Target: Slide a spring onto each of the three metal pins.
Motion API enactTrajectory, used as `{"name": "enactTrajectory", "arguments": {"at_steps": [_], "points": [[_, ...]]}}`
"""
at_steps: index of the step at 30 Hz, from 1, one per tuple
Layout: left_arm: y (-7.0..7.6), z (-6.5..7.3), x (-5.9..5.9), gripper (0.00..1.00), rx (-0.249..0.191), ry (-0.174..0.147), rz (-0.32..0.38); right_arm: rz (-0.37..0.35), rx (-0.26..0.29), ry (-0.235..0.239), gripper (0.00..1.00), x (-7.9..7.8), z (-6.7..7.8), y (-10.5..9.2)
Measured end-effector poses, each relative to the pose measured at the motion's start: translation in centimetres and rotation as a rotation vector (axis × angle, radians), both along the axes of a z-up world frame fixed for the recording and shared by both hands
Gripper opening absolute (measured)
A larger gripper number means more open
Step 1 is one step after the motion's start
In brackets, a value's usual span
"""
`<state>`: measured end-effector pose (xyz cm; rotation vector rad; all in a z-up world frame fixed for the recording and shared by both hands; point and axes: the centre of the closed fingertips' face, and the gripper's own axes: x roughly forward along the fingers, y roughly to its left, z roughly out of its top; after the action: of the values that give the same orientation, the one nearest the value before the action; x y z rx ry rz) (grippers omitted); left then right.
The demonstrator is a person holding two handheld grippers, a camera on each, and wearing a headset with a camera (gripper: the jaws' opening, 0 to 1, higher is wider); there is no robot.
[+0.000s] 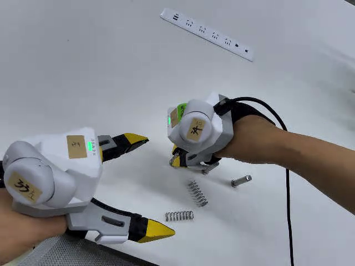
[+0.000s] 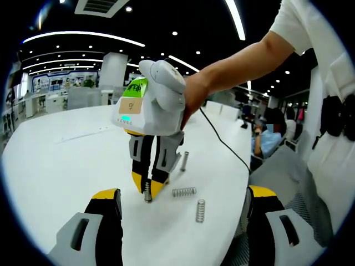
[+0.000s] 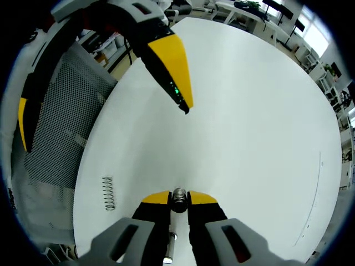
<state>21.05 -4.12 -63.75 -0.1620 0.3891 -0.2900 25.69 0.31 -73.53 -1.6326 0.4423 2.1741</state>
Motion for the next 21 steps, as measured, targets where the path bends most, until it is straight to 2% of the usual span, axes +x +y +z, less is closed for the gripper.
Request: {"name": "enactTrajectory", "arguments": {"at_steps": [21], "points": [[0.16, -0.09, -0.12, 0.94, 0.004, 0.002, 0.002, -0.005, 0.009, 0.011, 0.19, -0.29, -0.13, -0.01]]}}
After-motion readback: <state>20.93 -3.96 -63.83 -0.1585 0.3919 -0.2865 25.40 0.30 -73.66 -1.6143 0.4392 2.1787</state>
